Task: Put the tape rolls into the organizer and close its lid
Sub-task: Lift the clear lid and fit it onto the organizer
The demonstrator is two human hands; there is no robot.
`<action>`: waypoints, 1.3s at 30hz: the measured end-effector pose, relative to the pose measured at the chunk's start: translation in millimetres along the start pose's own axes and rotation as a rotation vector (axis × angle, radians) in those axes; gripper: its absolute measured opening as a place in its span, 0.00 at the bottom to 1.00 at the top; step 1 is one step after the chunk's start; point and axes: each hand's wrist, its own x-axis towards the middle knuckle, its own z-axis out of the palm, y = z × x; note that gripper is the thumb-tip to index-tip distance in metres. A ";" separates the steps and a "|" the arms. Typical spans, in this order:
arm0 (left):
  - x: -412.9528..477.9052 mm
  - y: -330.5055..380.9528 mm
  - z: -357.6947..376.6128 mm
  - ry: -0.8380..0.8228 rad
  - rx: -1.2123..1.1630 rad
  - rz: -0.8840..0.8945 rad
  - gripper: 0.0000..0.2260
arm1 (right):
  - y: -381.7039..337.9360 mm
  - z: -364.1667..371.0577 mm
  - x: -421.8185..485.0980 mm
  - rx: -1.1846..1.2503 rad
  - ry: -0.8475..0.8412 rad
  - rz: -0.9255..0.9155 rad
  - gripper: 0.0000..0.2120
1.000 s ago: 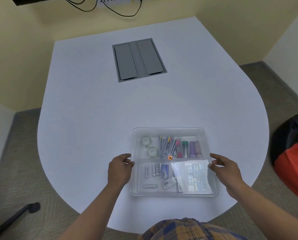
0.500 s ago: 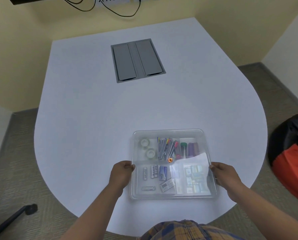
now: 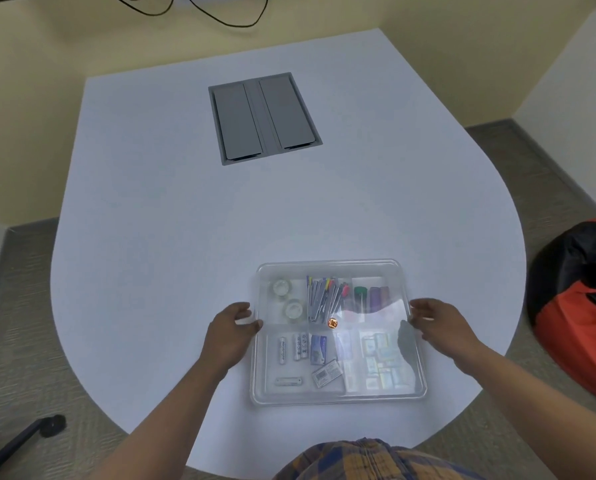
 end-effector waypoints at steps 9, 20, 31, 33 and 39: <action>60.5 35.3 8.1 0.002 -0.349 -0.294 0.15 | -53.9 3.3 53.6 0.420 -0.011 0.246 0.17; 78.2 29.4 18.1 -0.016 -0.297 -0.377 0.21 | -46.9 16.6 81.5 0.395 0.047 0.355 0.21; 96.5 38.6 12.3 -0.005 -0.361 -0.437 0.18 | -57.5 13.3 93.2 0.375 -0.049 0.341 0.22; 98.9 41.3 8.7 0.032 -0.351 -0.418 0.18 | -59.3 9.3 93.3 0.355 -0.166 0.263 0.20; 61.4 12.5 -0.2 0.002 -0.333 -0.298 0.19 | -40.5 11.4 68.8 0.250 -0.274 0.057 0.10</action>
